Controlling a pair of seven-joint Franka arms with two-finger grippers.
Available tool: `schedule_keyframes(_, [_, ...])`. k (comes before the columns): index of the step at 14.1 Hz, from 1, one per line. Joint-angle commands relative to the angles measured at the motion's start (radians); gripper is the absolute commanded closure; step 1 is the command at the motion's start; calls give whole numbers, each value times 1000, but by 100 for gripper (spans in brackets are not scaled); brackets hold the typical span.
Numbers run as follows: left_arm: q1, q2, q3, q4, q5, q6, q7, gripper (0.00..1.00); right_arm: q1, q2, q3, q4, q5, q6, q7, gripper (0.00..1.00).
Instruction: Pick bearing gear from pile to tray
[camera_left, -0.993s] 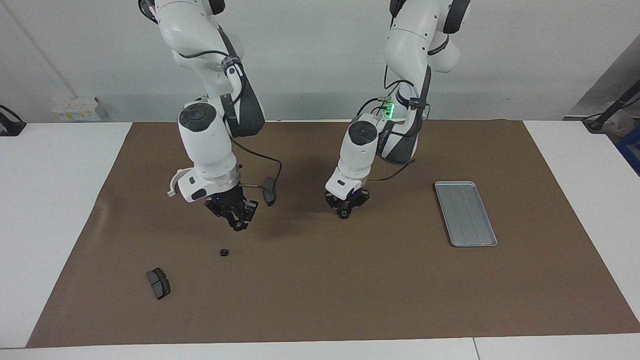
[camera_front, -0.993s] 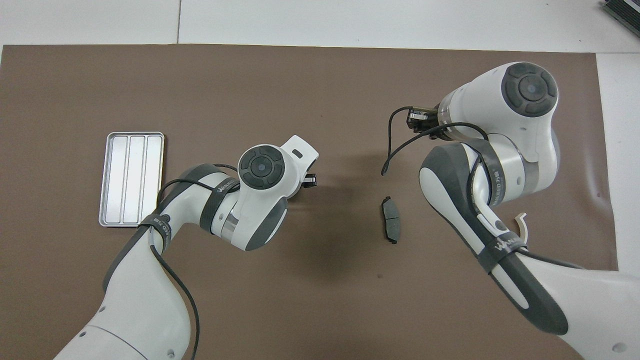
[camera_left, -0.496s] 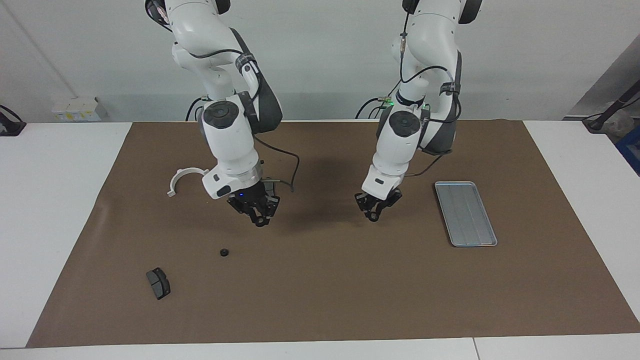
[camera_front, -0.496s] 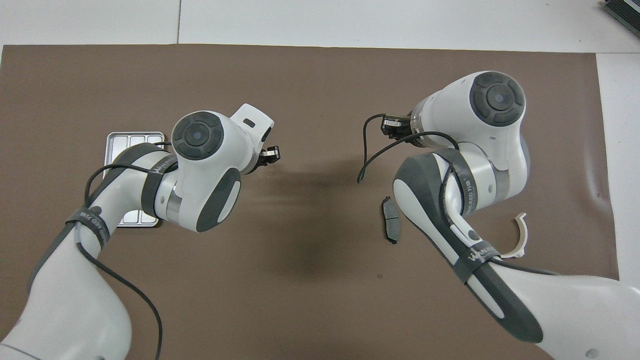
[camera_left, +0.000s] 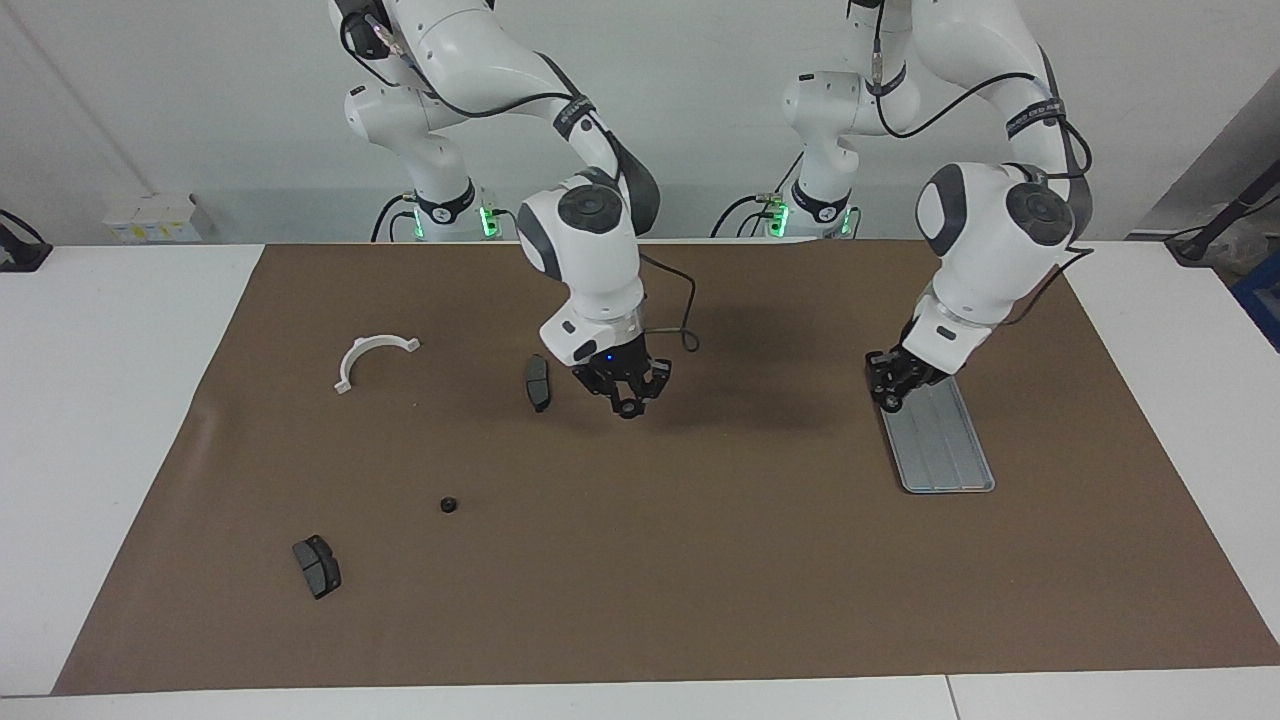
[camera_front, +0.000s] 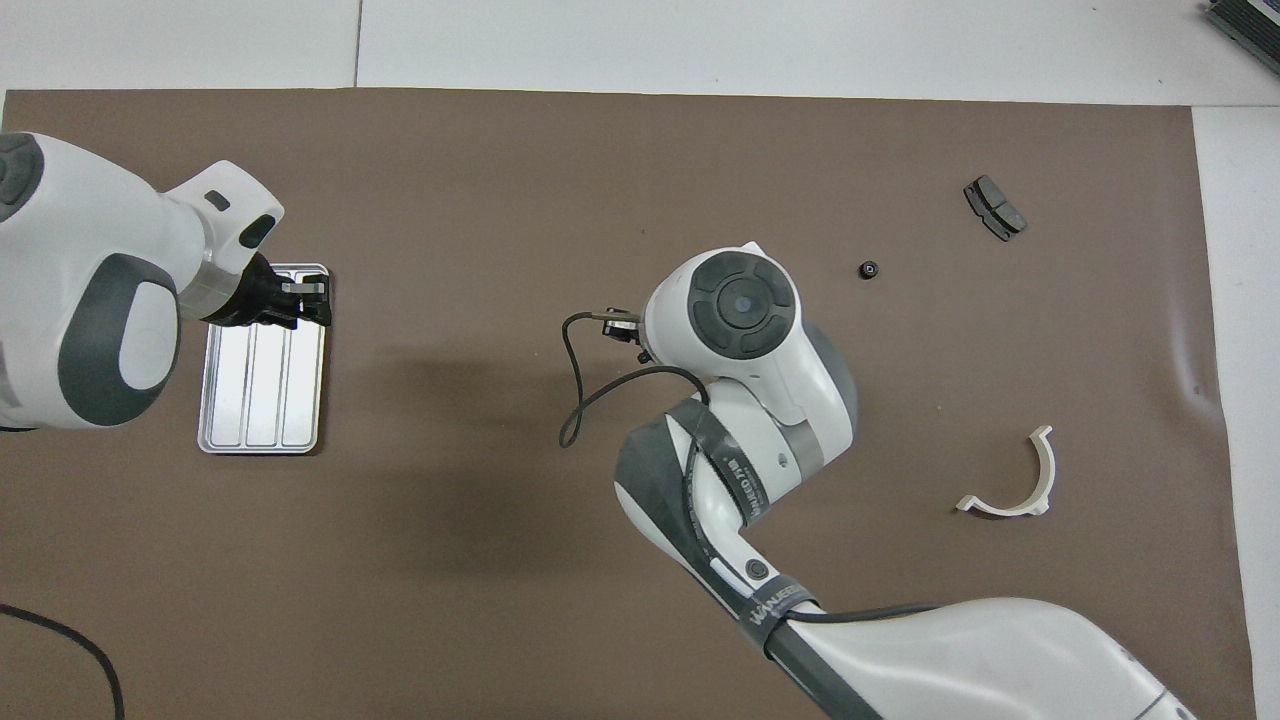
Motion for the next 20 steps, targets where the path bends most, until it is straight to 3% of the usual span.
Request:
schedule_keyframes(1, [64,-12,-8,-34,-18,-12,170,87,56,124,-3,153,-77,-11,116,92])
schedule_keyframes(3, [114,11,-8,-63,-18,2,269,87,79,140,0,155,-112,0,160,91])
schedule_keyframes(5, [143,83,-7,-86,-18,57,272,87,118,169,-1,153,-115,9,168,86])
schedule_keyframes(8, [149,93,-7,-98,-18,96,266,87,129,172,0,130,-117,20,170,75])
schedule_keyframes(11, [151,93,-7,-106,-18,96,271,84,146,158,0,50,-117,57,173,44])
schedule_keyframes(12, [149,93,-7,-105,-18,93,271,70,146,158,0,53,-115,55,174,14])
schedule_keyframes(13, [149,93,-7,-105,-18,92,271,57,146,158,0,62,-117,46,173,0])
schedule_keyframes(16, [149,93,-7,-103,-18,92,271,42,123,99,-3,59,-117,37,158,0])
schedule_keyframes(20, [128,99,-8,-74,-18,82,246,40,-22,-6,-1,44,-106,35,112,0])
